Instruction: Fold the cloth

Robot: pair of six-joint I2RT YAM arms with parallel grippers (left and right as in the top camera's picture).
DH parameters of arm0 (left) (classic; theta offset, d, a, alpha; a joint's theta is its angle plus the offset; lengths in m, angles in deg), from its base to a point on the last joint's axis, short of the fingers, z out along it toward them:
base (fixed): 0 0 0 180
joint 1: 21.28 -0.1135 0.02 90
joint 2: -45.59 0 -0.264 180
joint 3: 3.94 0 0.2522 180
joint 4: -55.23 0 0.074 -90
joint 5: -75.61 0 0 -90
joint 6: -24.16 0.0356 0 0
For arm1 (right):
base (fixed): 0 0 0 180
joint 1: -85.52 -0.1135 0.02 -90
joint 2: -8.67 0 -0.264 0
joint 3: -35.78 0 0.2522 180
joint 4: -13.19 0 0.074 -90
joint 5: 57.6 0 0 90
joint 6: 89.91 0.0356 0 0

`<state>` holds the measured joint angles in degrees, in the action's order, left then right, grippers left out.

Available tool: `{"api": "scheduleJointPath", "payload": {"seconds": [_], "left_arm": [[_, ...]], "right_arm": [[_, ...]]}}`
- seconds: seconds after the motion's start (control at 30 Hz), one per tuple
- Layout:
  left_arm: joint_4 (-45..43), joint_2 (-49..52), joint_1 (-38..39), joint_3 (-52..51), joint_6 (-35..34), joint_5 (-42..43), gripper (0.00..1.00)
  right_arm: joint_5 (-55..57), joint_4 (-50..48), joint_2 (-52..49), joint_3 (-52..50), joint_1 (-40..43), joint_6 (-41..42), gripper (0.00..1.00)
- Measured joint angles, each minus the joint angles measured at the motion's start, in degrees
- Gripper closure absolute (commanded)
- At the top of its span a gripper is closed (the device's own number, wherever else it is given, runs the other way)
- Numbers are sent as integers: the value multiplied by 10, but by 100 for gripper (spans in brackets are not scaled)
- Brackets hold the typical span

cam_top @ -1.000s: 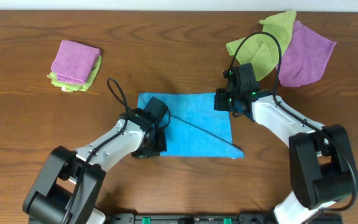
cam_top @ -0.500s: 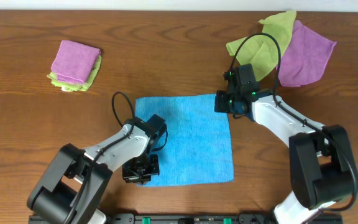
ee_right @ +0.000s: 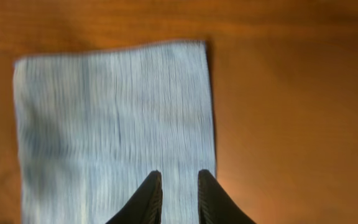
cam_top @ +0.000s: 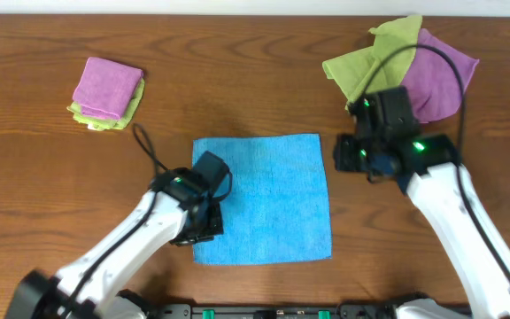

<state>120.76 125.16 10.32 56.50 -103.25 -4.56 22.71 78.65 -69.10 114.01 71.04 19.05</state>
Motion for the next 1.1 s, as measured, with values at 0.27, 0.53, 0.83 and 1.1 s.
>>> {"api": "scheduleJointPath", "payload": {"seconds": [0.27,0.53,0.83,1.1], "left_arm": [[47,-59,-50,2,17,7,84],[16,-145,-56,-78,33,27,68],[-122,-172,-67,-221,24,105,62],[-149,-172,-67,-240,15,112,60]], "right_arm": [[-69,126,167,-59,0,-9,67],[-146,33,280,-299,0,26,66],[-168,-12,280,-398,0,80,59],[-162,-60,280,-453,0,135,59]]}}
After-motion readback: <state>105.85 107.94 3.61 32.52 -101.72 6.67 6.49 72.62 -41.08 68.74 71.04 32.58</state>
